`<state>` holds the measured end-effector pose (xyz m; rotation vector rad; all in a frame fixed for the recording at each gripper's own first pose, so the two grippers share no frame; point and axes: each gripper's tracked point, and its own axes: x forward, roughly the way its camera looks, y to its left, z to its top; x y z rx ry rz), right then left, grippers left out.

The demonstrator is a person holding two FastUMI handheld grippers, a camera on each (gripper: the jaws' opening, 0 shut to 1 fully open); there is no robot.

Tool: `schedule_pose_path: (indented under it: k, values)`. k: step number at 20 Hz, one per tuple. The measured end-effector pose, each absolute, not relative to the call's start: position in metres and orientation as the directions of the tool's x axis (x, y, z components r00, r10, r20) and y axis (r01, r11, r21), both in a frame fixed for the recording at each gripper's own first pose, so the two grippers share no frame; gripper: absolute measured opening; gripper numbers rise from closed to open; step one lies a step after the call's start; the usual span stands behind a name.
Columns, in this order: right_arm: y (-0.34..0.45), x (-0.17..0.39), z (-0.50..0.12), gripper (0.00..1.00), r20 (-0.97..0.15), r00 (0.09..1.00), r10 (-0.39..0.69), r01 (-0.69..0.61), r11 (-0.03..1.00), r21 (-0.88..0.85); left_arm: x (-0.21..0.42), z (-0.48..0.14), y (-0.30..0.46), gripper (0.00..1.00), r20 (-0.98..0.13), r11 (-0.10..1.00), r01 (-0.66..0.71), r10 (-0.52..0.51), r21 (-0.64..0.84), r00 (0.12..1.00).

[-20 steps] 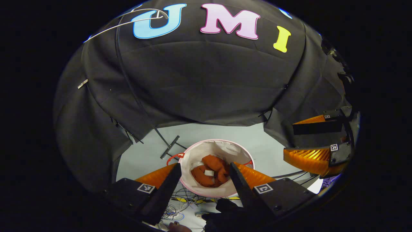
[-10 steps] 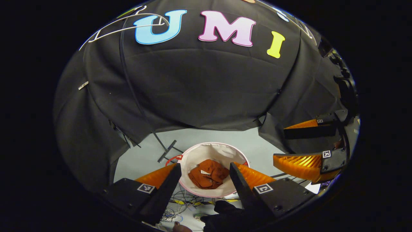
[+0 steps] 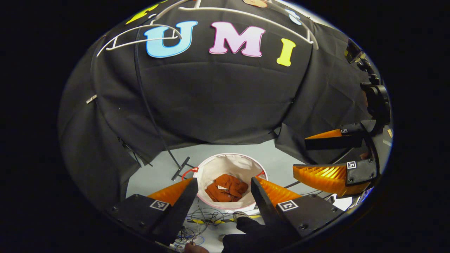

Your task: Grasp the clothes on the hanger with both hands and then place them into the laundry hamper below.

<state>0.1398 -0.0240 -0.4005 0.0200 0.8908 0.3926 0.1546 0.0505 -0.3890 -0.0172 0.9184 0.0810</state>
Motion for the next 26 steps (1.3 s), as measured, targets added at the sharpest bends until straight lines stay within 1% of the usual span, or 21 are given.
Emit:
schedule_pose_path:
  k: [4,7,11,13,15,19,20,21,22,23,24,25,26]
  values:
    - [-0.003,0.115,-0.362,0.99,-0.702,0.641,0.309,-0.314,0.941,0.127,0.119,-0.357,0.051,0.96,-0.746,0.999,-0.045,0.044,0.018,0.665]
    - [0.019,0.087,-0.337,0.99,-0.667,0.683,0.297,-0.293,0.948,0.123,0.084,-0.327,0.055,0.95,-0.705,0.999,-0.04,0.042,0.019,0.707]
    - [0.034,0.051,-0.291,0.99,-0.589,0.769,0.249,-0.259,0.963,0.069,0.046,-0.28,0.064,0.95,-0.615,1.0,-0.024,0.032,0.02,0.788]
    - [0.032,0.037,-0.262,1.0,-0.534,0.819,0.212,-0.222,0.974,0.045,0.031,-0.254,0.067,0.95,-0.563,0.999,-0.015,0.028,0.028,0.826]
    - [0.021,0.024,-0.224,0.99,-0.473,0.863,0.18,-0.174,0.983,0.058,0.024,-0.227,0.064,0.95,-0.507,1.0,-0.003,0.017,0.028,0.862]
    - [0.001,0.016,-0.14,0.99,-0.29,0.953,0.085,-0.061,0.994,0.089,0.023,-0.159,0.048,0.95,-0.364,0.999,0.043,-0.034,0.017,0.931]
    - [0.003,0.014,-0.12,0.99,-0.25,0.965,0.08,-0.052,0.992,0.115,0.022,-0.143,0.045,0.92,-0.326,0.999,0.047,-0.038,0.022,0.945]
    - [0.002,0.013,-0.104,1.0,-0.206,0.976,0.07,-0.044,0.991,0.129,0.022,-0.124,0.042,0.95,-0.283,0.999,0.047,-0.039,0.022,0.958]
    - [-0.002,0.013,-0.089,0.98,-0.169,0.984,0.059,-0.038,0.991,0.126,0.024,-0.106,0.037,0.95,-0.238,0.999,0.052,-0.046,0.016,0.97]
    - [-0.007,0.011,-0.079,1.0,-0.139,0.989,0.045,-0.03,0.993,0.114,0.024,-0.089,0.031,0.92,-0.196,0.998,0.061,-0.058,0.006,0.979]
    - [-0.01,0.01,-0.071,0.98,-0.118,0.992,0.037,-0.024,0.994,0.103,0.021,-0.076,0.026,0.92,-0.158,0.998,0.064,-0.063,0.001,0.985]
    - [-0.011,0.008,-0.061,0.98,-0.097,0.995,0.033,-0.024,0.995,0.099,0.019,-0.063,0.024,0.95,-0.129,0.998,0.06,-0.059,0.003,0.99]
    - [-0.012,0.007,-0.051,0.98,-0.071,0.997,0.034,-0.027,0.994,0.103,0.016,-0.051,0.023,0.92,-0.1,0.998,0.055,-0.054,0.012,0.994]
